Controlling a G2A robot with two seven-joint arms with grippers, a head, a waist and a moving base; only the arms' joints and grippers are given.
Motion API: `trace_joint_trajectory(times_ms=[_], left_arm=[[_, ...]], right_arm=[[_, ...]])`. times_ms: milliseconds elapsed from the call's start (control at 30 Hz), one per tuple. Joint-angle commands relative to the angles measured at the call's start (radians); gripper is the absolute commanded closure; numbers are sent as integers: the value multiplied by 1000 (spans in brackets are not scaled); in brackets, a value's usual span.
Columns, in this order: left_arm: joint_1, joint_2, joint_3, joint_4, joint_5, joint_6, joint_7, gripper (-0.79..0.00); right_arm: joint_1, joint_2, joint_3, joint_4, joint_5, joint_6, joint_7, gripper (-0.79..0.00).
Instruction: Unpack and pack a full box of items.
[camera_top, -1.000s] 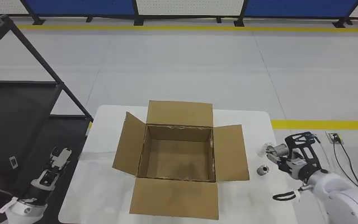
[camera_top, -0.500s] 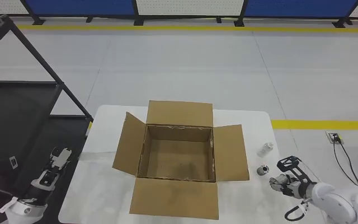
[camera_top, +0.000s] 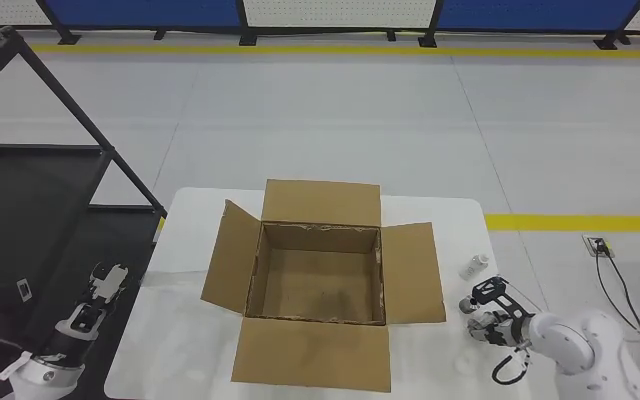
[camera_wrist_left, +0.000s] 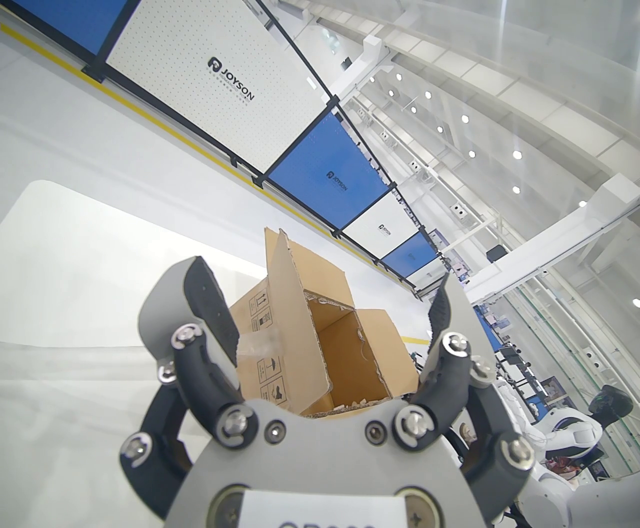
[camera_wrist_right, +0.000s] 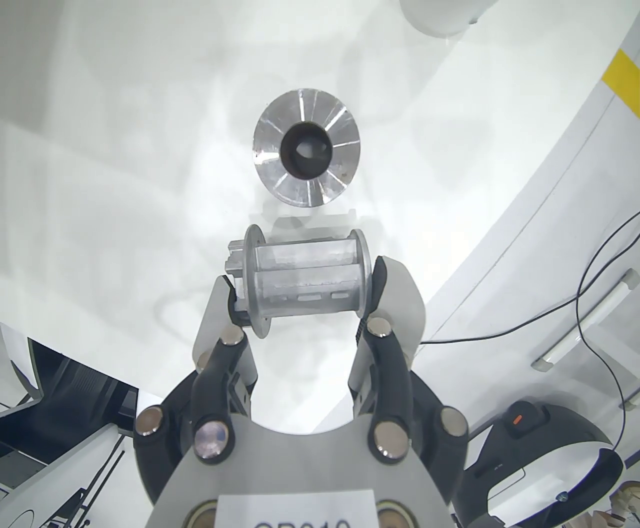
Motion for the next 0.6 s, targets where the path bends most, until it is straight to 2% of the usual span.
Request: trace_joint_trajectory(times_ms=[0,33,67,133,267,367,467,567], left_arm=[[0,0,0,0,0,0,0,-785],[0,0,0,0,0,0,0,-785],[0,0,0,0,0,0,0,-785],[0,0,0,0,0,0,0,-785],[0,0,0,0,0,0,0,-785],[0,0,0,0,0,0,0,-785],[0,0,0,0,0,0,0,-785],[0,0,0,0,0,0,0,-785]], right_arm=[[7,2,-10,7,1,8,1,-379],[9,4,-13,9,3,10,0,-400],[11,5,-16,9,7,13,1,-477],[11,8,-20,7,13,16,0,-554],[9,14,-24,-2,26,22,-1,-576],[5,19,-27,-15,35,27,4,-656],[1,24,-30,-28,41,33,6,-690],[-4,29,-34,-41,46,41,6,-677]])
